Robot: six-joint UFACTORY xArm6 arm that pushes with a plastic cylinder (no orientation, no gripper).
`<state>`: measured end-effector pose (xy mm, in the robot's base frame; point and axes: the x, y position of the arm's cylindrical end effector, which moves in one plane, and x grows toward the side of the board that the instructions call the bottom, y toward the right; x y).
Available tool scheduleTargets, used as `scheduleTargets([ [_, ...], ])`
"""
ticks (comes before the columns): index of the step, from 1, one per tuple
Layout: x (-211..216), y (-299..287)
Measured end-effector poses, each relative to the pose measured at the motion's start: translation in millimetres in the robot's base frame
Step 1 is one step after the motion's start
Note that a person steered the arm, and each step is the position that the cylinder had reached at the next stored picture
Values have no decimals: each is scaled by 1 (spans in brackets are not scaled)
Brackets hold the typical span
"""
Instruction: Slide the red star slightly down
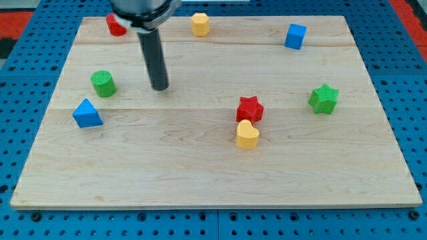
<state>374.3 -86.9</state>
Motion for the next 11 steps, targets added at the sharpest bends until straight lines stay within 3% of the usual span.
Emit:
scheduleTargets([
  [9, 10, 46],
  [11, 32, 90],
])
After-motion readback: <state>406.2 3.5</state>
